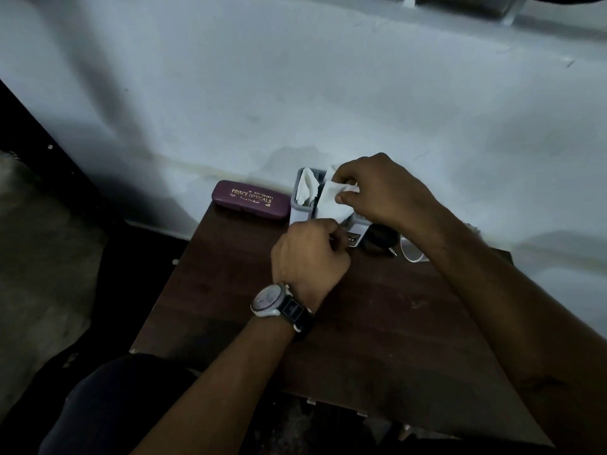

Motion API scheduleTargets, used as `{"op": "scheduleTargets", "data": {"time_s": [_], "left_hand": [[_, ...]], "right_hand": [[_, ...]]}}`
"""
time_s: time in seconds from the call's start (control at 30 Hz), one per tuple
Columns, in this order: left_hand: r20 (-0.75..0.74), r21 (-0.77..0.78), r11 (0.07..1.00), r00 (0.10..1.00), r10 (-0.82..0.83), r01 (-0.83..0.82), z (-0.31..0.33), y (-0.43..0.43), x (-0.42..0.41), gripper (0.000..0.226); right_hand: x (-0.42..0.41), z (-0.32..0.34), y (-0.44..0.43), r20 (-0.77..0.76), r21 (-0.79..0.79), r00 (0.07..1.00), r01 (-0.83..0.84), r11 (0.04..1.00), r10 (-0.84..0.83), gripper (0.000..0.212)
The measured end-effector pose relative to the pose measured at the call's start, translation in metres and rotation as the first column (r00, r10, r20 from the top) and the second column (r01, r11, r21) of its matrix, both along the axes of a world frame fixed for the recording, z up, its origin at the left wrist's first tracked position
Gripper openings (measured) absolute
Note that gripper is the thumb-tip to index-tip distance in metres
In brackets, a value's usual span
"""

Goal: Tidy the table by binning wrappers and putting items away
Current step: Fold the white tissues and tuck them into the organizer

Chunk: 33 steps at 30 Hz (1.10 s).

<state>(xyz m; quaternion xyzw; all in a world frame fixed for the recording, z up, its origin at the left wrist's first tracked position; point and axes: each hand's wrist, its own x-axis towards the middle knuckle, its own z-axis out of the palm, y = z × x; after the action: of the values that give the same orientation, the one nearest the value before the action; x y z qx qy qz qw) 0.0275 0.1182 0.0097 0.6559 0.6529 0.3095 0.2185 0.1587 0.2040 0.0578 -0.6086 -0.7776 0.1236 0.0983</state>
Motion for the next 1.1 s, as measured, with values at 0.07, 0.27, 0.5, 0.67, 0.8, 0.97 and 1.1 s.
{"op": "scheduleTargets", "data": {"time_s": [0.07,0.27,0.5,0.67,0.8,0.97,1.1], "left_hand": [[-0.037,0.12,0.992,0.999,0.036,-0.031,0.001,-0.004,-0.001,0.016],[-0.113,0.017,0.976,0.97,-0.214,0.217,-0.01,0.007,-0.003,0.043],[-0.137,-0.158,0.921,0.916,-0.378,0.357,-0.016,0.011,-0.002,0.059],[-0.292,-0.033,0.963,0.919,-0.266,0.268,-0.021,0.008,-0.004,0.039],[-0.353,-0.011,0.95,0.887,-0.297,0.313,-0.028,0.01,-0.007,0.033],[-0.026,0.105,0.994,0.999,0.029,-0.026,-0.037,0.008,-0.008,0.016],[0.328,-0.116,0.948,0.889,0.319,-0.297,-0.048,0.014,-0.013,0.046]], "right_hand": [[0.001,0.002,0.0,-0.02,0.017,1.0,0.002,1.0,-0.001,0.029],[0.0,0.006,0.002,-0.032,-0.007,0.999,-0.011,1.0,0.011,0.03],[0.0,0.007,0.008,-0.013,-0.015,1.0,-0.02,1.0,0.02,0.027],[0.0,0.004,0.011,0.015,-0.023,0.999,-0.034,0.999,0.035,0.028],[-0.002,-0.002,0.011,0.032,-0.023,0.999,-0.041,0.999,0.042,0.027],[0.0,-0.007,0.01,0.014,-0.04,0.999,-0.03,0.999,0.031,0.029],[0.001,-0.013,0.005,-0.004,-0.052,0.999,-0.047,0.998,0.046,0.03]]}}
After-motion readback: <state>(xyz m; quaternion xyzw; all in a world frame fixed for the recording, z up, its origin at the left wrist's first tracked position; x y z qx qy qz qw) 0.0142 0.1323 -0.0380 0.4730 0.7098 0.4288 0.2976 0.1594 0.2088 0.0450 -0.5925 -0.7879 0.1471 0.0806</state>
